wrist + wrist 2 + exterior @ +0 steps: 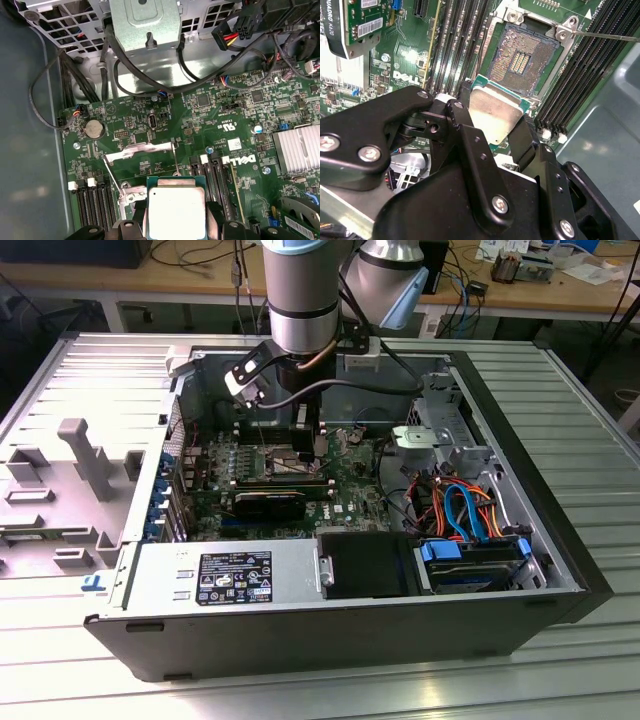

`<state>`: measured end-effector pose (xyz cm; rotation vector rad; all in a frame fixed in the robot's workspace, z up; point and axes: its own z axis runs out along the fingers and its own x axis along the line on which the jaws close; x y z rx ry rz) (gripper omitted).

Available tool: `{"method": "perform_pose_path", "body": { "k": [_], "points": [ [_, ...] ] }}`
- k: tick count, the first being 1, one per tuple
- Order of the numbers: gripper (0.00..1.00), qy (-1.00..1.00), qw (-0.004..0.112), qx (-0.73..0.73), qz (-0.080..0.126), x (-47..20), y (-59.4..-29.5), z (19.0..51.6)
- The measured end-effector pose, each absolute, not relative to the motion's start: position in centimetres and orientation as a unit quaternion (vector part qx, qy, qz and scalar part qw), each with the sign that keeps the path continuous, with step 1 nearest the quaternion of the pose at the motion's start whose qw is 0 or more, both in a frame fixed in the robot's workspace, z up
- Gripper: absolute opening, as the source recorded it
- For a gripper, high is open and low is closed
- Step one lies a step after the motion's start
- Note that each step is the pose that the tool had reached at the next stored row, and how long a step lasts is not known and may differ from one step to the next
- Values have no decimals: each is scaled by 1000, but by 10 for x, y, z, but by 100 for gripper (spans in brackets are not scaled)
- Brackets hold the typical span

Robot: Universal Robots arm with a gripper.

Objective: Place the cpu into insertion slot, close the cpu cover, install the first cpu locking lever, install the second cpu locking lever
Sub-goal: 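Place the cpu into insertion slot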

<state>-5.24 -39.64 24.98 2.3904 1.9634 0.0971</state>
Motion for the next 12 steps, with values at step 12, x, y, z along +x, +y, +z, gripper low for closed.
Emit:
{"method": "perform_pose_path", "body": {
  "k": [12],
  "points": [
    [55,629,24,777,31,-52,-396,249]
  ]
}}
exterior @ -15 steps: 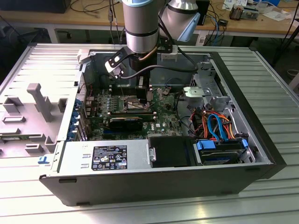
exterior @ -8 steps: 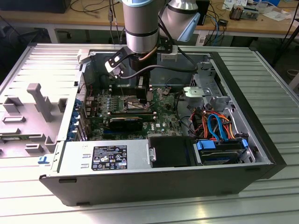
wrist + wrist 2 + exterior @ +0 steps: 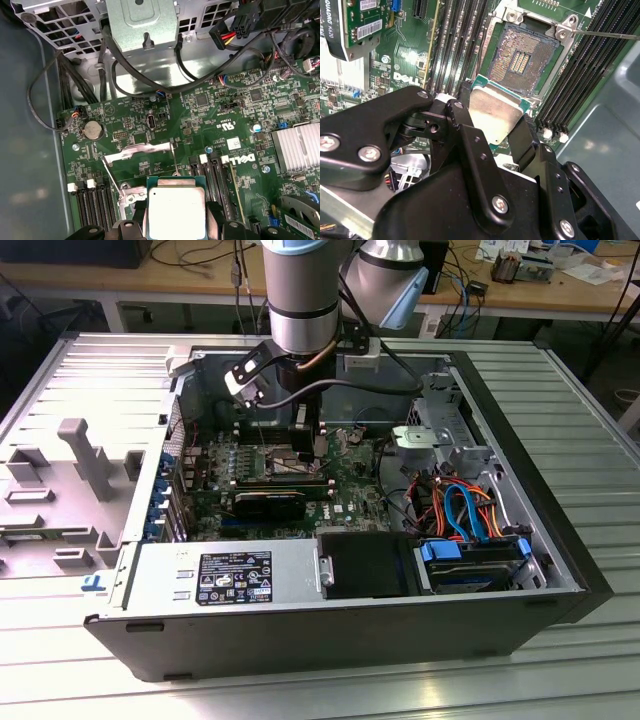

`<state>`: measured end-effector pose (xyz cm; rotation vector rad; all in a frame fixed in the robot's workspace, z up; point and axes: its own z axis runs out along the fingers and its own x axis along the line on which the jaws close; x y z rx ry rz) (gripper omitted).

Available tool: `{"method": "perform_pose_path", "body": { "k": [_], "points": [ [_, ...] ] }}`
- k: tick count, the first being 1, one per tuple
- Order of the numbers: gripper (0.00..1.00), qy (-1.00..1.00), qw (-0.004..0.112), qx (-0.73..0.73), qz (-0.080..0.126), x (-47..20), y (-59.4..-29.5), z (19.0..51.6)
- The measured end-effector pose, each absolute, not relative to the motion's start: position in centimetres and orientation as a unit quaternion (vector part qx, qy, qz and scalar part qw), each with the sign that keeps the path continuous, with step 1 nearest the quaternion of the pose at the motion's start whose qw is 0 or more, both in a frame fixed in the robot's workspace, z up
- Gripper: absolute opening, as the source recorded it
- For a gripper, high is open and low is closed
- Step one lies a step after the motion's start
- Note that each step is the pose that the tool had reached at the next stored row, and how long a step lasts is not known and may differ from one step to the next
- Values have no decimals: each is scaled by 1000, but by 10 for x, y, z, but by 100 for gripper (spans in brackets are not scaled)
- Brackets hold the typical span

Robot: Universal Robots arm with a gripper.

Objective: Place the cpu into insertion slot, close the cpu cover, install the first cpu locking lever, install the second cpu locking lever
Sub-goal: 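Place the cpu into insertion slot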

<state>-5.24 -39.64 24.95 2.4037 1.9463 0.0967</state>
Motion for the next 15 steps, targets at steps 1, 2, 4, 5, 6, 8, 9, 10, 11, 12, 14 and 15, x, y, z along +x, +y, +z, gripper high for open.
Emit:
{"method": "perform_pose_path", "body": {
  "k": [1,2,4,5,6,8,9,10,11,12,14,15],
  "points": [
    [55,628,24,777,31,-52,-396,249],
    [55,628,24,777,31,-52,-396,249],
    [55,627,24,778,31,-52,-396,249],
    [55,626,24,779,31,-52,-396,249],
    [55,625,24,779,31,-52,-396,249],
    [55,625,24,780,31,-52,-396,249],
    [55,624,24,780,31,-52,-396,249],
    [55,624,24,781,31,-52,-396,249],
    [55,623,24,781,31,-52,-396,249],
    [55,623,24,781,31,-52,-396,249],
    [55,623,24,781,31,-52,-396,249],
    [55,623,24,781,31,-52,-396,249]
  ]
}}
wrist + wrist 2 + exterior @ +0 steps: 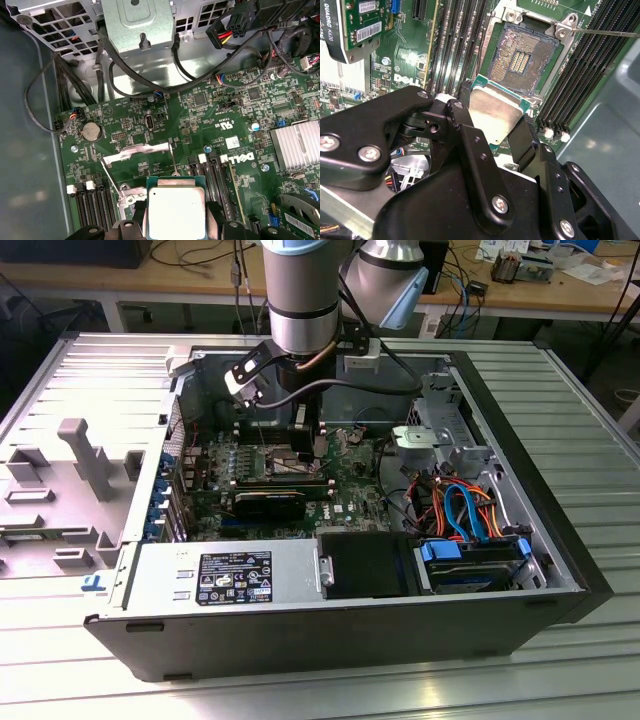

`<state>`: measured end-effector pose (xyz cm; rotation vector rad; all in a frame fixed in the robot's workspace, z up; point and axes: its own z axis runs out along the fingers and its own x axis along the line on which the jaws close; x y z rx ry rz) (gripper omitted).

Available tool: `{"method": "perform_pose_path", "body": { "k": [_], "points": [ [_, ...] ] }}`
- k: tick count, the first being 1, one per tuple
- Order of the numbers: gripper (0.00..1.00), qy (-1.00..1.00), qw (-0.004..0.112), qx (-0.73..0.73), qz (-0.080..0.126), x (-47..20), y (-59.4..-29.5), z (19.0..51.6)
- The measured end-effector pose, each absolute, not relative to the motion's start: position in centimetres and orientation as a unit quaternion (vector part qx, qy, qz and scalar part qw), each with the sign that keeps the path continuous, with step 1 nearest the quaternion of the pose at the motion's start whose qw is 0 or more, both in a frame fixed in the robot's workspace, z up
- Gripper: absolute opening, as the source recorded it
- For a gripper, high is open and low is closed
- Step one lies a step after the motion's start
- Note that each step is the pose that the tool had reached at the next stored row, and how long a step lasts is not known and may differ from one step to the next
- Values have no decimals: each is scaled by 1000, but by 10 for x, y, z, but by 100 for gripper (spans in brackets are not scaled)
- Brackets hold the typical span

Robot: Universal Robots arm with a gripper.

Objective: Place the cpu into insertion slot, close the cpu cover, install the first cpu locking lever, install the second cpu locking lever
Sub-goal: 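Place the cpu into insertion slot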

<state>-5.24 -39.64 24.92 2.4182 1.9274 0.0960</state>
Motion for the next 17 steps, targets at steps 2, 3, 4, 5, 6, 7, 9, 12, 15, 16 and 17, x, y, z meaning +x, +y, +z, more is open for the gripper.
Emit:
{"method": "perform_pose_path", "body": {
  "k": [2,3,4,5,6,7,9,12,15,16,17],
  "points": [
    [55,622,24,782,31,-52,-396,249],
    [55,622,24,782,31,-52,-396,249],
    [55,622,24,782,31,-52,-396,249],
    [55,622,24,782,31,-52,-396,249],
    [55,622,24,782,31,-52,-396,249],
    [55,622,24,782,31,-52,-396,249],
    [55,622,24,782,31,-52,-396,249],
    [55,622,24,782,31,-52,-396,249],
    [55,622,24,782,31,-52,-396,249],
    [55,622,24,782,31,-52,-396,249],
    [55,622,24,782,31,-52,-396,249]
  ]
}}
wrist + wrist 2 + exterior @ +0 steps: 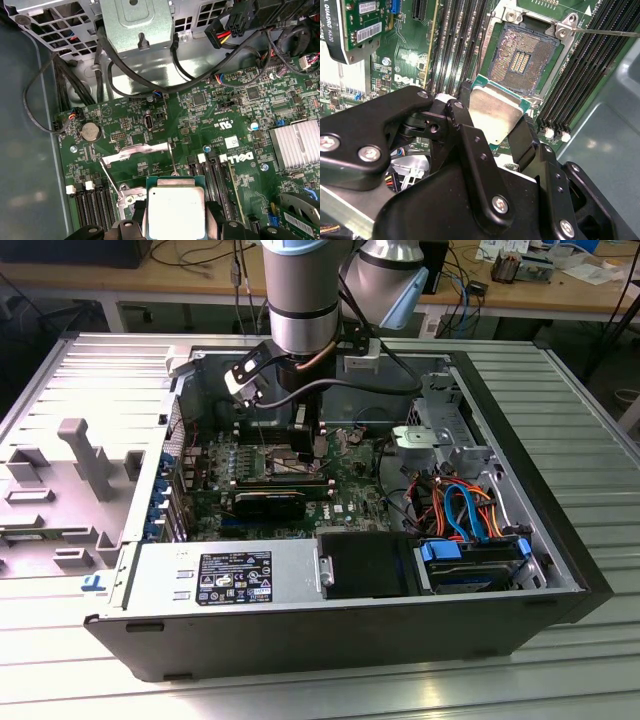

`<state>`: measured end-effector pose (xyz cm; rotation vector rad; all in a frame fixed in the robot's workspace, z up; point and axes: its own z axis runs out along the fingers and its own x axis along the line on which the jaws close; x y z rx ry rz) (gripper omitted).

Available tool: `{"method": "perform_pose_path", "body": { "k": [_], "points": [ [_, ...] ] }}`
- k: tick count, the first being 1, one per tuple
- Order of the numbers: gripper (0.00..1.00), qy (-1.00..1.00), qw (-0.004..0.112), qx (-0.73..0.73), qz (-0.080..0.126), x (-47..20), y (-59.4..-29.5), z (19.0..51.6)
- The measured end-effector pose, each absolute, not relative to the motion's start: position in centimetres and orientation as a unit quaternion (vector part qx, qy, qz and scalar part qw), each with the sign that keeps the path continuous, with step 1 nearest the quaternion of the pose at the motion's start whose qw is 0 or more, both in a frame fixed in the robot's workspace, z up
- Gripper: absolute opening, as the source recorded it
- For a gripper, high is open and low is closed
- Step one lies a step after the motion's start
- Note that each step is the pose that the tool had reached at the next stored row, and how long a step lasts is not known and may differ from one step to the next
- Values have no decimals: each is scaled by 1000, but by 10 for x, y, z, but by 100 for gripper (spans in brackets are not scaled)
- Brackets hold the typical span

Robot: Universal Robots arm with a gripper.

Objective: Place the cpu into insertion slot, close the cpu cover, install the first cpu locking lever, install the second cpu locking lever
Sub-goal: 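Place the cpu into insertion slot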

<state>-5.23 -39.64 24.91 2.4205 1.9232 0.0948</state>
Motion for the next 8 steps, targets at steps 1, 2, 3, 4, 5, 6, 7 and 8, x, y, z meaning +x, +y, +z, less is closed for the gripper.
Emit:
{"method": "perform_pose_path", "body": {
  "k": [1,2,3,4,5,6,7,8],
  "points": [
    [55,622,24,782,31,-52,-396,249],
    [55,622,24,782,31,-52,-396,249],
    [55,622,25,782,30,-52,-396,249],
    [55,620,26,783,30,-52,-396,249],
    [55,645,25,763,30,-52,-396,249],
    [55,653,25,756,30,-52,-396,249],
    [55,656,25,754,30,-52,-396,249],
    [55,658,25,752,30,-52,-396,249]
  ]
}}
